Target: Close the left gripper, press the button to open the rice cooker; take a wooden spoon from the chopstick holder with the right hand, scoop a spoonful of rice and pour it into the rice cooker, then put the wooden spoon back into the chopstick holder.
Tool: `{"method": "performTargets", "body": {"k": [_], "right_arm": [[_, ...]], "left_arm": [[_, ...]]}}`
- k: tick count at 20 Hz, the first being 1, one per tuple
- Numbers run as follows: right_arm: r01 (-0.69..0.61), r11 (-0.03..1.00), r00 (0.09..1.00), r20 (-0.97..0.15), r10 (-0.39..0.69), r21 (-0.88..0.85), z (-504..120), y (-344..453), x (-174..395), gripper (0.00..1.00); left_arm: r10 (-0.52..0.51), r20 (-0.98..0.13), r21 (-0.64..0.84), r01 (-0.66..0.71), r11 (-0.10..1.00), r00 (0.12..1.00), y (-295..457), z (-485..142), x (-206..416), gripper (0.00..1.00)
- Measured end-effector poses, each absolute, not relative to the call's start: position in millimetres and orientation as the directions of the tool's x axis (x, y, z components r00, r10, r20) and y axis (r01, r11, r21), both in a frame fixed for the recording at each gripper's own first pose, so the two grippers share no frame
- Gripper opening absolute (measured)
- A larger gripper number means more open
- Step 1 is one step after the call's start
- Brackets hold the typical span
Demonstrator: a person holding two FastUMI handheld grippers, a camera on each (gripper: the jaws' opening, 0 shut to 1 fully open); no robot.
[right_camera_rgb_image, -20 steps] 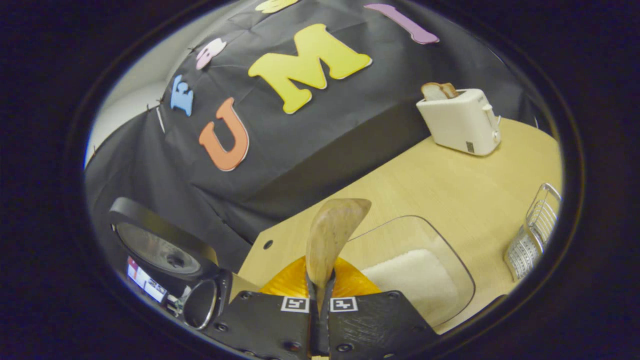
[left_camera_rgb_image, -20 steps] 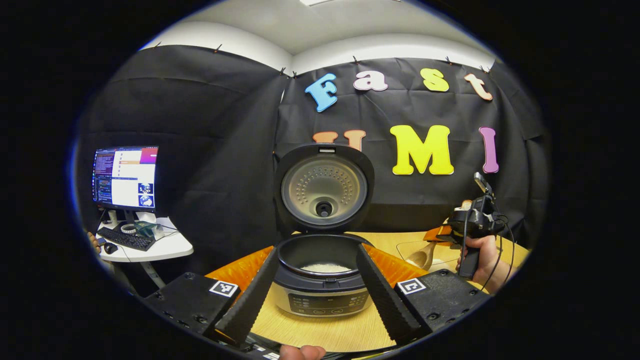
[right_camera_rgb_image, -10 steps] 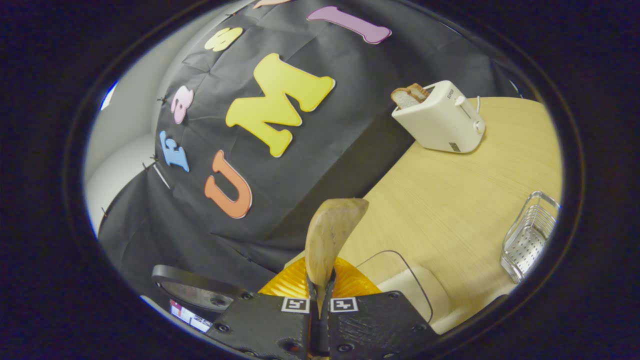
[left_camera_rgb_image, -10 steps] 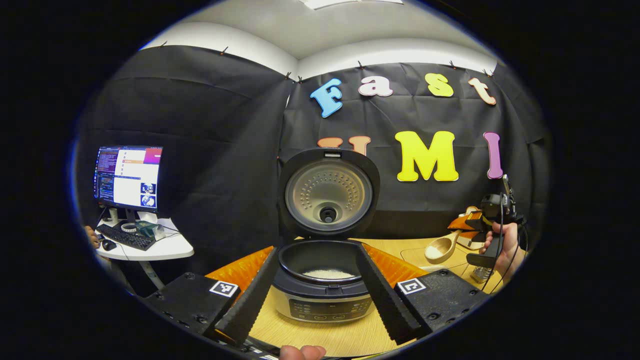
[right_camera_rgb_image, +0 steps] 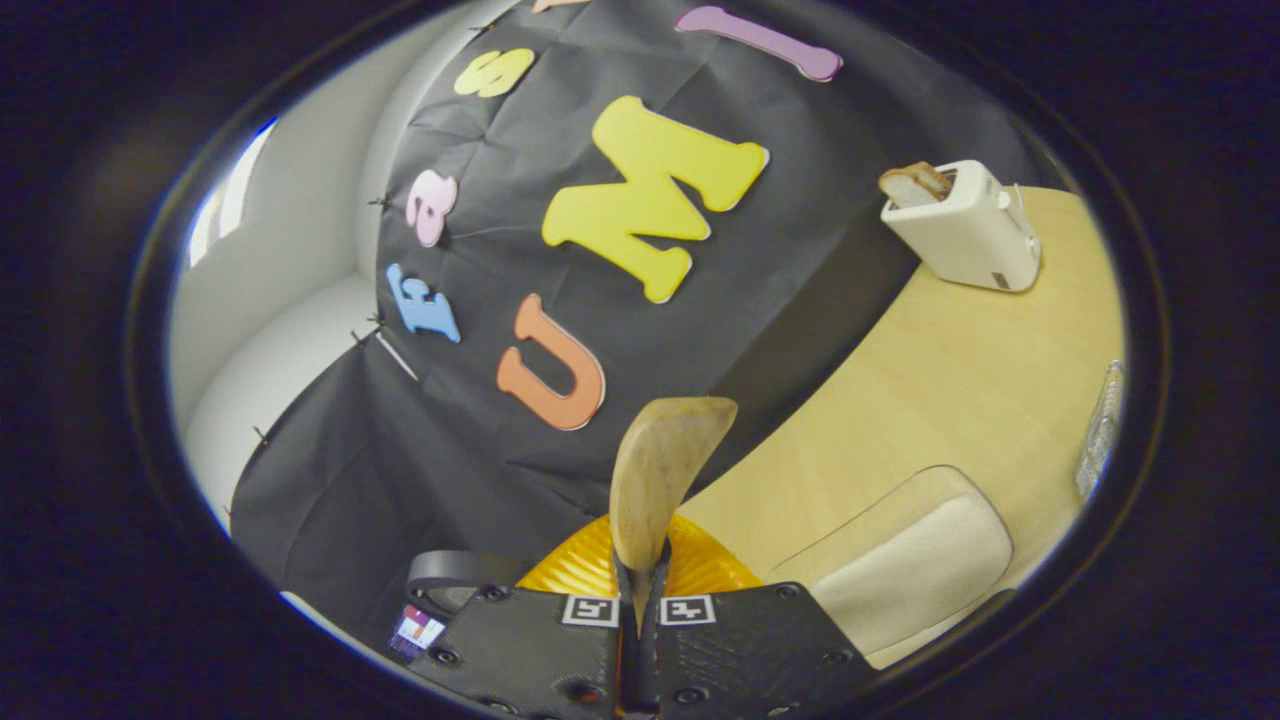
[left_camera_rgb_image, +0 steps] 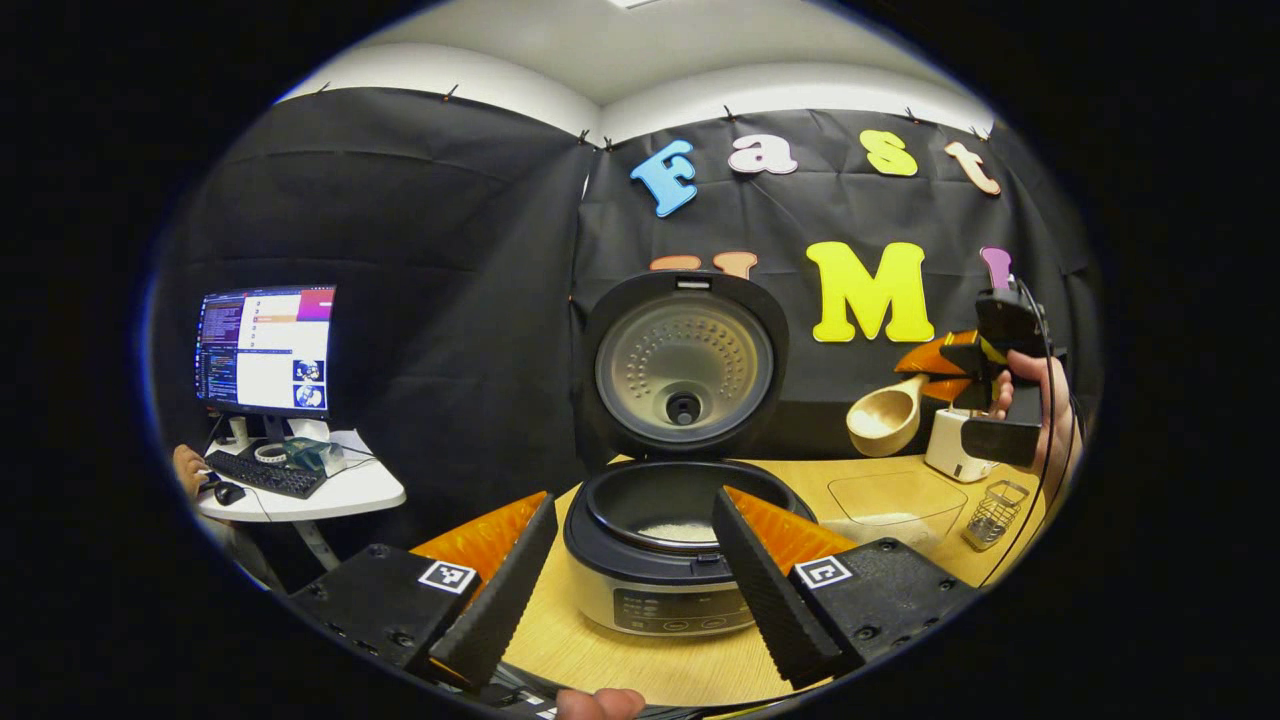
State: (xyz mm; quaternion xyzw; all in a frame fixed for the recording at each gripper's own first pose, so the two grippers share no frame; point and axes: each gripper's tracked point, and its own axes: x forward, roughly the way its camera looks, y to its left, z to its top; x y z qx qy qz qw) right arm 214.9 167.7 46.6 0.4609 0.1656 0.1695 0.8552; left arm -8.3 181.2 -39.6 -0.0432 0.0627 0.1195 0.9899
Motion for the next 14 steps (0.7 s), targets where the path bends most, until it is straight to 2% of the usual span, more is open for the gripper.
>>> {"method": "performTargets", "body": {"k": [6, 14], "right_arm": [[-0.256, 0.558, 0.841, -0.102, 0.531, 0.789, 63, 259, 201, 0.0], [-0.381, 0.733, 0.842, -0.116, 0.527, 0.563, 54, 313, 202, 0.0]], "left_arm": [[0.238, -0.133, -0.058, -0.247, 0.967, 0.962, 196, -41, -13, 0.99], [0.263, -0.134, -0.051, -0.272, 0.961, 0.955, 213, -42, -19, 0.99]]}}
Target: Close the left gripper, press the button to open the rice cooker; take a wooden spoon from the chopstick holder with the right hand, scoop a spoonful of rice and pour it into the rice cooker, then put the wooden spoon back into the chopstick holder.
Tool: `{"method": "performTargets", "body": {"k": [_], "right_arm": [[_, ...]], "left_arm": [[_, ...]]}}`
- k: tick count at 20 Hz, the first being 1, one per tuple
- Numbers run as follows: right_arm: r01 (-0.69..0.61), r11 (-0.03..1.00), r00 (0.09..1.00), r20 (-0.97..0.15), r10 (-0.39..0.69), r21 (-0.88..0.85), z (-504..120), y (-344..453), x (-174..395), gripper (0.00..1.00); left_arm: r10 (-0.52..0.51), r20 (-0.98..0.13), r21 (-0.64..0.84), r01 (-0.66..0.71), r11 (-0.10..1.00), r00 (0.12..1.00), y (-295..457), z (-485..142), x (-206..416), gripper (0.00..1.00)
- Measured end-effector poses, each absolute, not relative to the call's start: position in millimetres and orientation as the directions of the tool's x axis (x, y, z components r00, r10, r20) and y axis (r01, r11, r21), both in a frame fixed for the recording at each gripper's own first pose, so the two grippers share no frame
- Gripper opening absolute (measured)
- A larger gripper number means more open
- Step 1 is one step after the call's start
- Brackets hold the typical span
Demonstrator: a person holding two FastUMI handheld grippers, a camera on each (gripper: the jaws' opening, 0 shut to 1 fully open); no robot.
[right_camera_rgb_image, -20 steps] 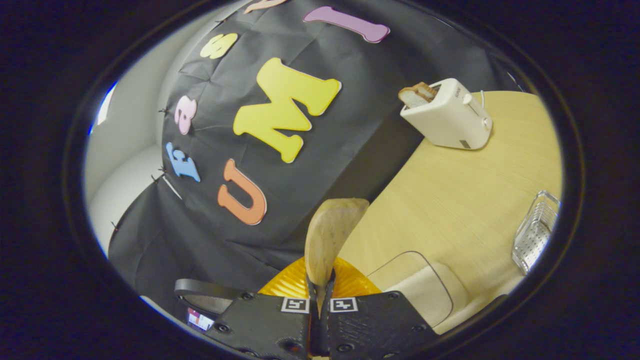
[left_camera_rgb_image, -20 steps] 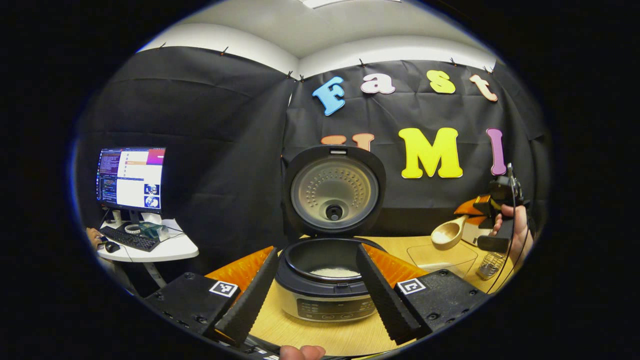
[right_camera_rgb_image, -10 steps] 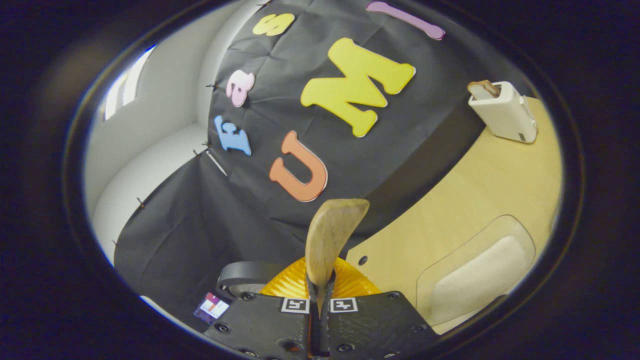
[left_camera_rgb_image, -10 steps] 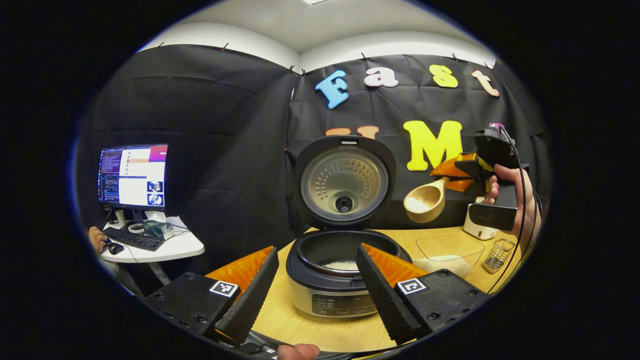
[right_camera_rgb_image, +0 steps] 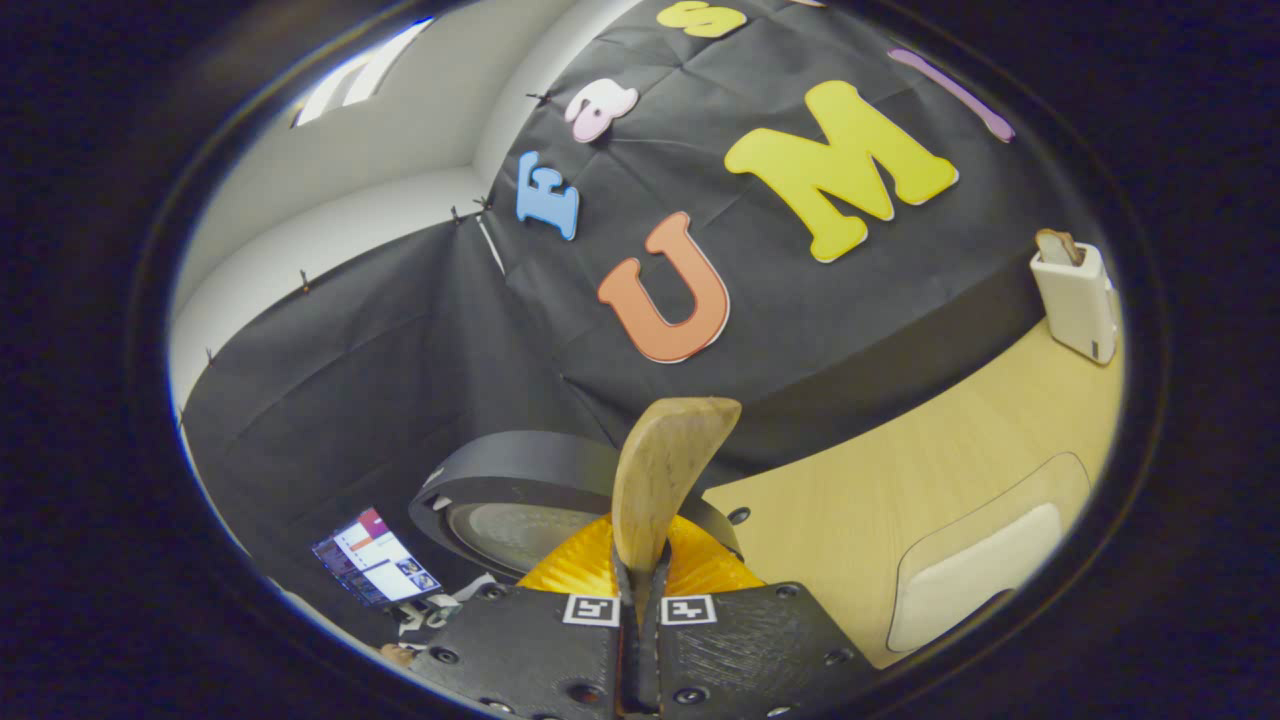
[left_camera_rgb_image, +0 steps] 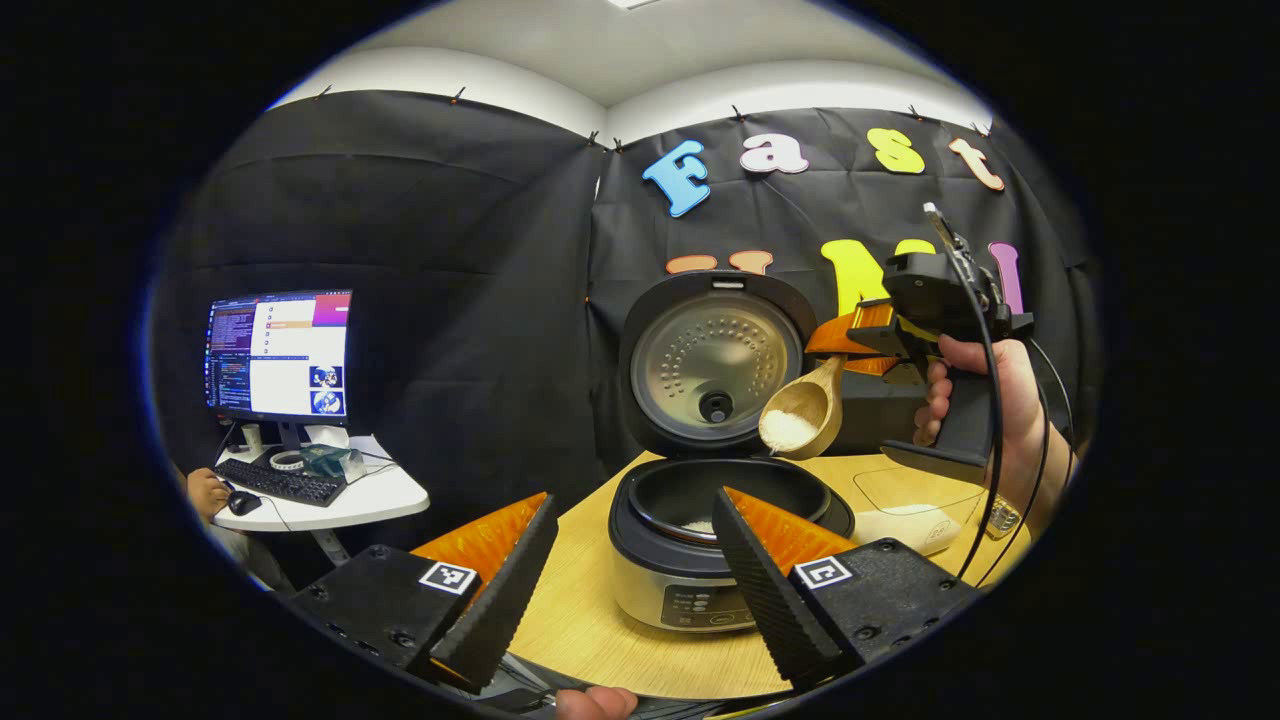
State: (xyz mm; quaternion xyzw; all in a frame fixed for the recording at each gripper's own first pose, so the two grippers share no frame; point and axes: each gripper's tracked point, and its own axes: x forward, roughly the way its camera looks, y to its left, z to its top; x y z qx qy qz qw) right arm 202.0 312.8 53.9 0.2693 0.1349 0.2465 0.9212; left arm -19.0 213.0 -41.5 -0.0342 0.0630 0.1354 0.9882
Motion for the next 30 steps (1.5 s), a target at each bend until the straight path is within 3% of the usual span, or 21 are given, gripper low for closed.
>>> {"method": "performTargets", "body": {"k": [6, 14, 26, 30], "right_arm": [[-0.439, 0.814, 0.856, -0.099, 0.508, 0.38, 56, 325, 198, 0.0], [-0.514, 0.846, 0.85, -0.05, 0.525, 0.14, 67, 346, 180, 0.02], [-0.552, 0.781, 0.818, -0.009, 0.575, -0.293, 77, 374, 158, 0.0], [-0.595, 0.748, 0.788, -0.029, 0.615, -0.294, 74, 385, 150, 0.0]], "left_arm": [[0.281, -0.135, -0.06, -0.291, 0.955, 0.95, 220, -41, -22, 0.99], [0.287, -0.131, -0.072, -0.297, 0.952, 0.949, 222, -39, -23, 0.99], [0.334, -0.109, -0.061, -0.342, 0.938, 0.936, 228, -31, -30, 0.96], [0.33, -0.107, -0.072, -0.338, 0.938, 0.938, 228, -31, -28, 0.99]]}}
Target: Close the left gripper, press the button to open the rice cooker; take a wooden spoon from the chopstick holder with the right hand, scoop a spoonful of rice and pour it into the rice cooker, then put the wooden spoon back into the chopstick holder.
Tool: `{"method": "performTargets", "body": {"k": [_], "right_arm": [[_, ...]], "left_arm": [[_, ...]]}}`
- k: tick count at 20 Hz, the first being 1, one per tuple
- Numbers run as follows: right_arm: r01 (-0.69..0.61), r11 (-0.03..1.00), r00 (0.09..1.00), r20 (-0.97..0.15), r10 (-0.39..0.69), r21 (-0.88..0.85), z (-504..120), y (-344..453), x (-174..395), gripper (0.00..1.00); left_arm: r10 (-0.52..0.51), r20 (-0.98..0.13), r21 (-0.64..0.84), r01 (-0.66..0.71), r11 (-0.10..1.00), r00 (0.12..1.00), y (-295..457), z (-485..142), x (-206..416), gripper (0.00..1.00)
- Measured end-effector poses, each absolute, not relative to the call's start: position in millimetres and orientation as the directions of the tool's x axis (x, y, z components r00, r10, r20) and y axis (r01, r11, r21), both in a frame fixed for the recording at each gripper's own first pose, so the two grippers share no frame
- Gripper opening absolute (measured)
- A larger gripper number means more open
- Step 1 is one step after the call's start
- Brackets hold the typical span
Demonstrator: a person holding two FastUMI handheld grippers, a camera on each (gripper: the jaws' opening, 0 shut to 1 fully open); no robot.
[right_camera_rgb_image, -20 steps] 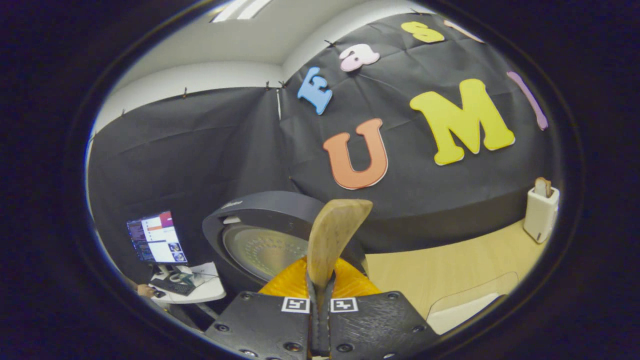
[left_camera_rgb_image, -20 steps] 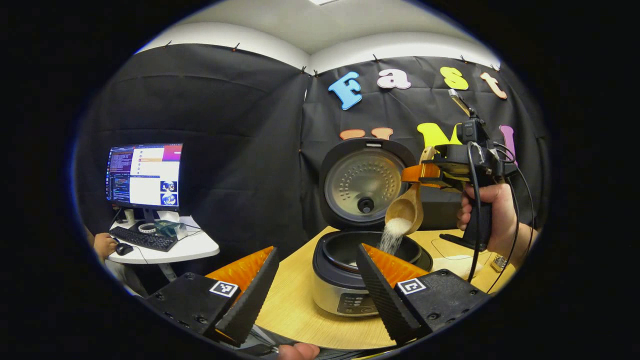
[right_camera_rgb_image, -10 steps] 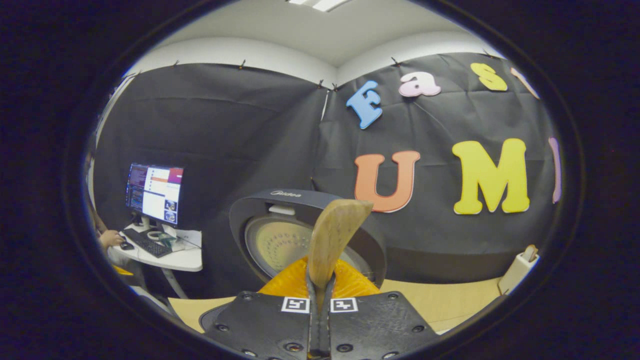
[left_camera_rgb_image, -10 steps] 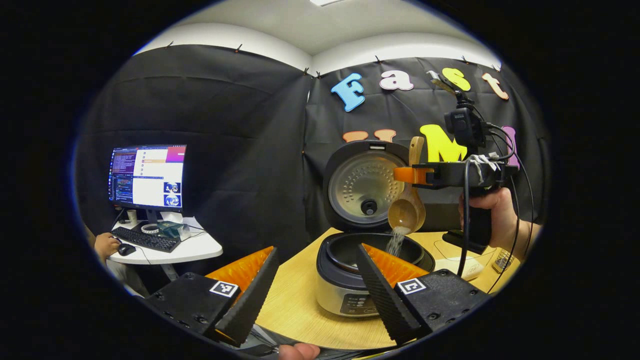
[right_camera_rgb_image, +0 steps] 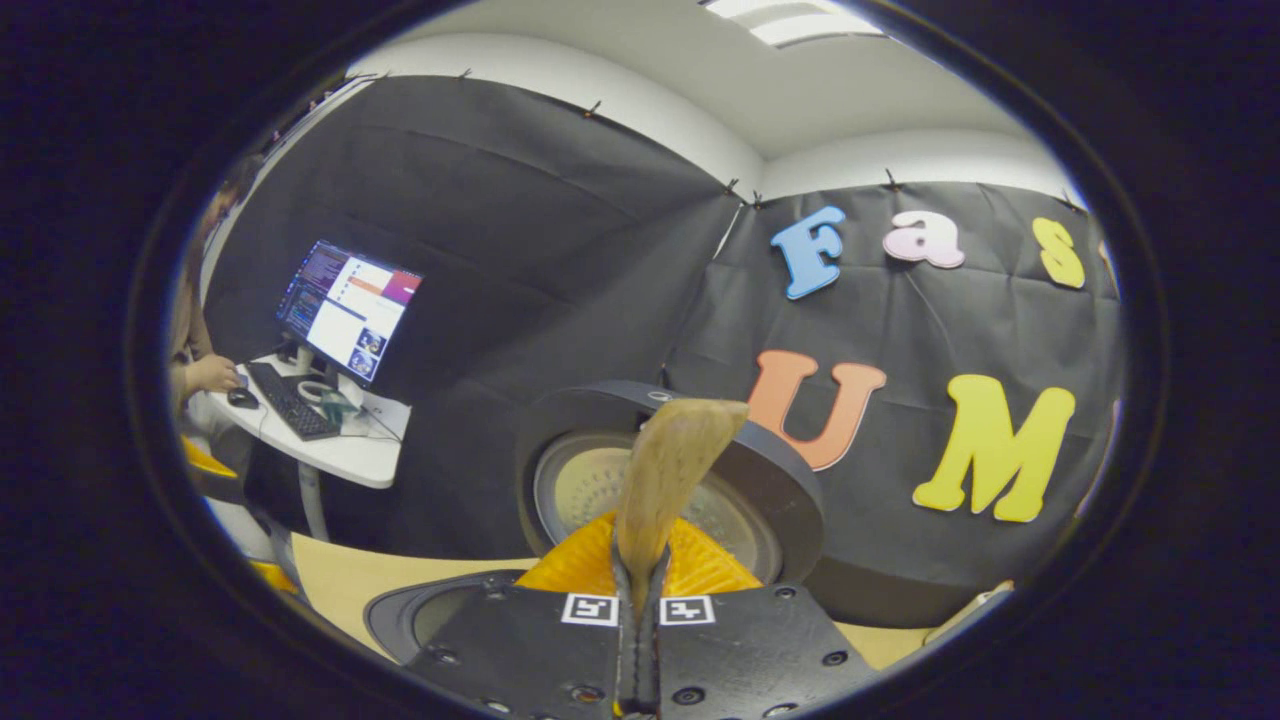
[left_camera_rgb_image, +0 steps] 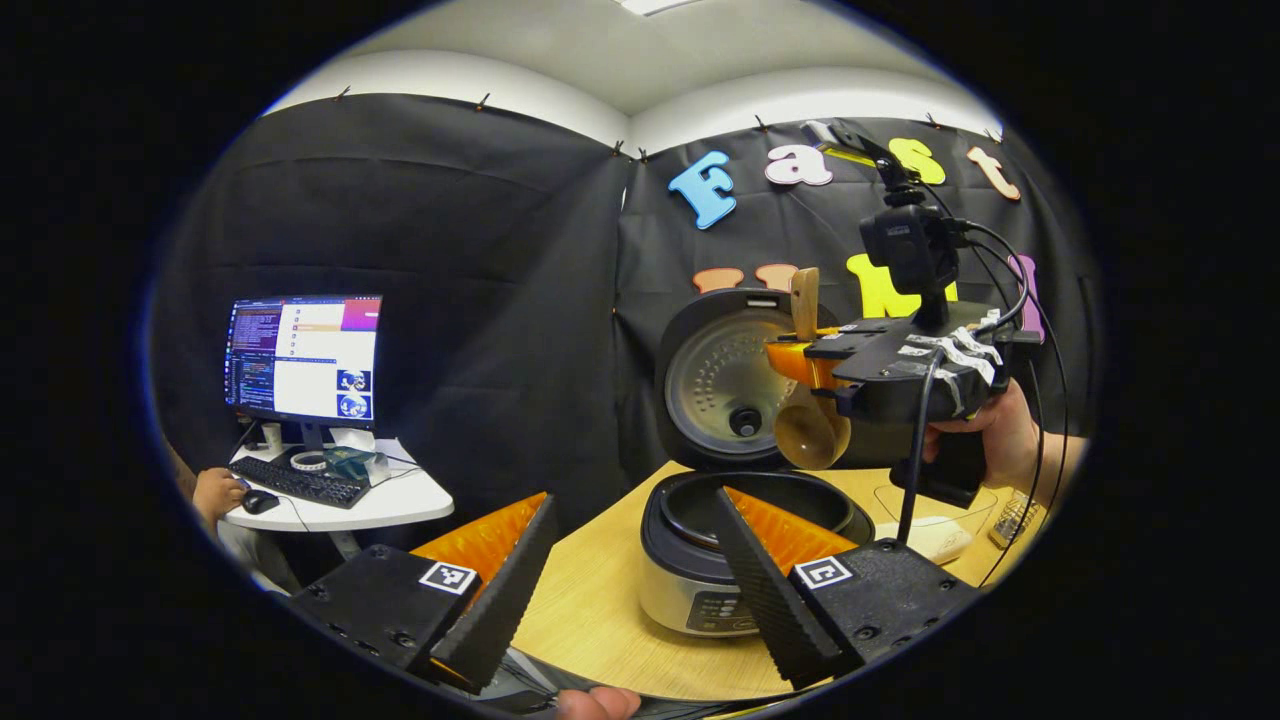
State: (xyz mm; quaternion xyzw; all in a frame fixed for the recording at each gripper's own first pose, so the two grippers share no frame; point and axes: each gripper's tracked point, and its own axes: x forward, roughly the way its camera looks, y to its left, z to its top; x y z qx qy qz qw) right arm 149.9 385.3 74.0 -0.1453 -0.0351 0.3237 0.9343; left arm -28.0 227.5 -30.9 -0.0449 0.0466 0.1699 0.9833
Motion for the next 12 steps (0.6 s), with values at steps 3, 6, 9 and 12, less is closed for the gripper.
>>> {"method": "performTargets", "body": {"k": [3, 6, 9, 12], "right_arm": [[-0.611, 0.756, 0.784, -0.041, 0.62, -0.234, 76, 382, 149, 0.0], [-0.619, 0.773, 0.784, -0.052, 0.619, -0.141, 83, 371, 151, 0.0], [-0.617, 0.786, 0.787, -0.041, 0.616, -0.039, 99, 348, 152, 0.0], [-0.615, 0.779, 0.78, -0.048, 0.624, 0.121, 111, 319, 147, 0.0]], "left_arm": [[0.324, -0.103, -0.086, -0.333, 0.939, 0.94, 227, -29, -28, 0.99], [0.302, -0.094, -0.088, -0.31, 0.947, 0.949, 221, -28, -28, 0.99], [0.27, -0.083, -0.091, -0.277, 0.957, 0.959, 210, -22, -27, 0.99], [0.227, -0.066, -0.103, -0.233, 0.967, 0.972, 192, -15, -23, 0.99]]}}
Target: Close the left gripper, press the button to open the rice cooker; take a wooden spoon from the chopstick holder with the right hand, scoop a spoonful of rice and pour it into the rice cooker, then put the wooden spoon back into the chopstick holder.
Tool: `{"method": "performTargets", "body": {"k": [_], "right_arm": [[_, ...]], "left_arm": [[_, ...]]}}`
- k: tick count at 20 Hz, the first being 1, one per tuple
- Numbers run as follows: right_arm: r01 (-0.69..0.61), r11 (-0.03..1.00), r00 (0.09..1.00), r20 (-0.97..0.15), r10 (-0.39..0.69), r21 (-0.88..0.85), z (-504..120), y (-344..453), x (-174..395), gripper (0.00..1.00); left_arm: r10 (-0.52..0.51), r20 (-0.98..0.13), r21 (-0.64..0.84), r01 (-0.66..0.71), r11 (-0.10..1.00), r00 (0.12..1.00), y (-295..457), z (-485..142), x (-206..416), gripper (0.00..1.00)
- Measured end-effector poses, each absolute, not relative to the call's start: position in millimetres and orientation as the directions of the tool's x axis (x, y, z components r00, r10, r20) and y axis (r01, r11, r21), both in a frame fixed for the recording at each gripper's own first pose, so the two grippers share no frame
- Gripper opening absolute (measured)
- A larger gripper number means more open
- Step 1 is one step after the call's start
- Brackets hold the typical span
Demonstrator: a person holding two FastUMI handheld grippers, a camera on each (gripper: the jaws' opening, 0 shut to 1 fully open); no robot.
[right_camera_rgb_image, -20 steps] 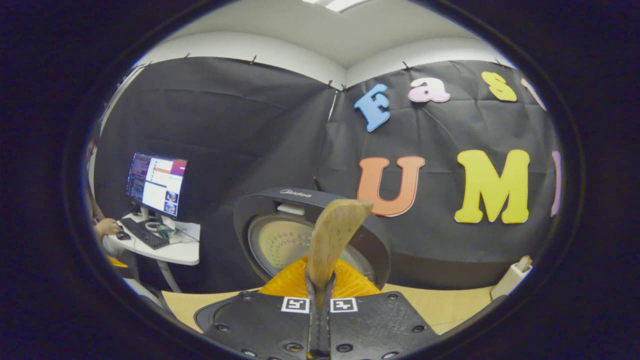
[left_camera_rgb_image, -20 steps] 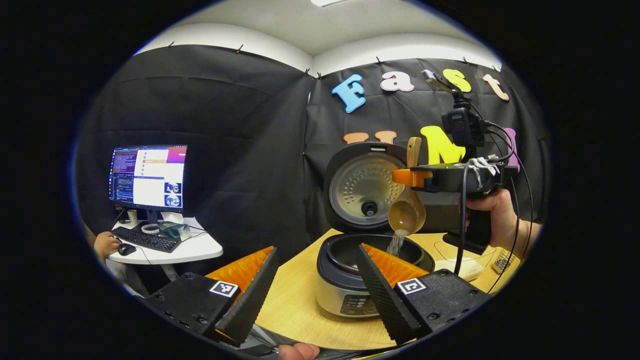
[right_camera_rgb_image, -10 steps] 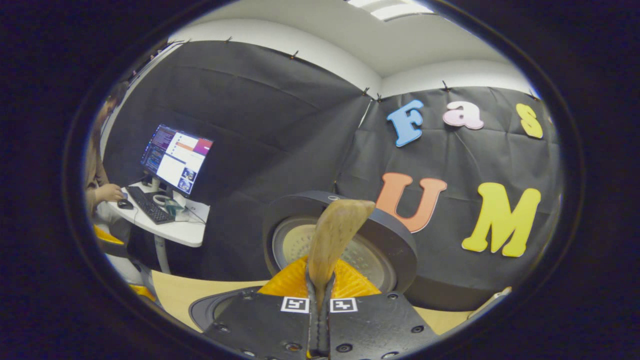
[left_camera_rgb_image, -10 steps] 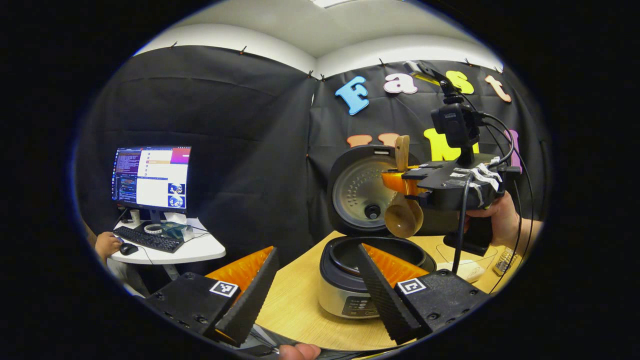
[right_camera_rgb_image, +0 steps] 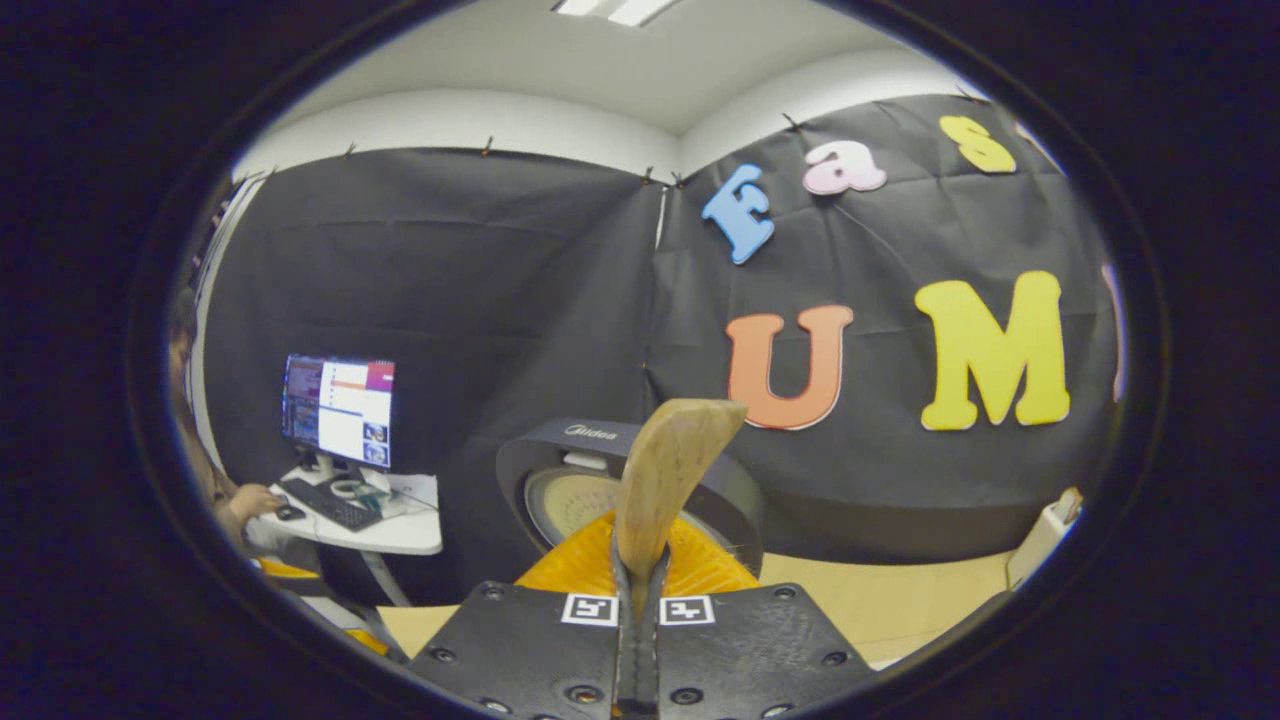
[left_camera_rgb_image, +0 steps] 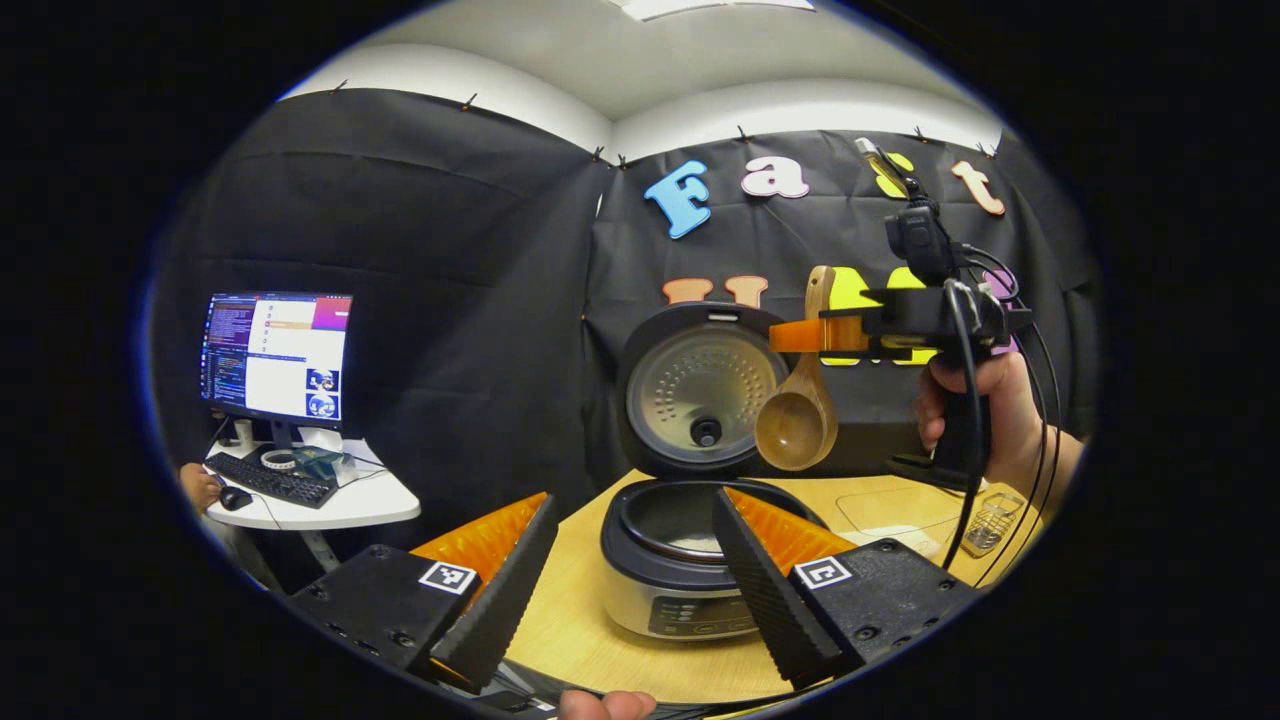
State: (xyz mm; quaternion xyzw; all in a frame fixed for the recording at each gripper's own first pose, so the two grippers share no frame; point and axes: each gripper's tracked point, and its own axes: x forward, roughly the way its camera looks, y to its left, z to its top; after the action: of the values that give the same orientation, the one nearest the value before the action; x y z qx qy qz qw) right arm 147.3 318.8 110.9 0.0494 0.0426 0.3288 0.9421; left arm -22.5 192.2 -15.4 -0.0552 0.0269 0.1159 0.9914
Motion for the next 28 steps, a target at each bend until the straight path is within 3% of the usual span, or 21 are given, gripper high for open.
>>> {"method": "performTargets", "body": {"k": [4, 10, 15, 16, 18, 20, 23, 28], "right_arm": [[-0.52, 0.82, 0.836, -0.055, 0.546, 0.237, 121, 248, 154, 0.0], [-0.335, 0.874, 0.926, -0.046, 0.374, 0.351, 124, 111, 150, 0.0], [-0.118, 0.932, 0.987, -0.06, 0.147, 0.342, 105, -17, 144, 0.01], [-0.07, 0.938, 0.993, -0.07, 0.099, 0.338, 99, -40, 144, 0.0], [0.008, 0.94, 0.996, -0.084, 0.022, 0.342, 85, -79, 143, 0.01], [0.066, 0.944, 0.995, -0.091, -0.038, 0.323, 69, -109, 143, 0.0], [0.159, 0.946, 0.985, -0.115, -0.131, 0.281, 35, -145, 147, 0.0], [0.201, 0.932, 0.973, -0.175, -0.153, 0.303, -14, -153, 153, 0.0]], "left_arm": [[0.143, -0.067, -0.098, -0.149, 0.984, 0.987, 159, -13, -17, 0.99], [0.1, -0.034, -0.058, -0.102, 0.993, 0.994, 134, -3, -13, 0.99], [0.07, -0.025, -0.051, -0.071, 0.996, 0.997, 112, 1, -9, 0.99], [0.069, -0.024, -0.048, -0.07, 0.996, 0.997, 110, 0, -8, 0.95], [0.065, -0.03, -0.048, -0.067, 0.997, 0.997, 105, -1, -4, 0.99], [0.052, -0.039, -0.051, -0.054, 0.997, 0.998, 100, -4, -2, 0.95], [0.039, -0.045, -0.061, -0.041, 0.997, 0.998, 94, -6, -1, 0.99], [0.007, -0.057, -0.08, -0.011, 0.997, 0.998, 88, -9, 0, 0.99]]}}
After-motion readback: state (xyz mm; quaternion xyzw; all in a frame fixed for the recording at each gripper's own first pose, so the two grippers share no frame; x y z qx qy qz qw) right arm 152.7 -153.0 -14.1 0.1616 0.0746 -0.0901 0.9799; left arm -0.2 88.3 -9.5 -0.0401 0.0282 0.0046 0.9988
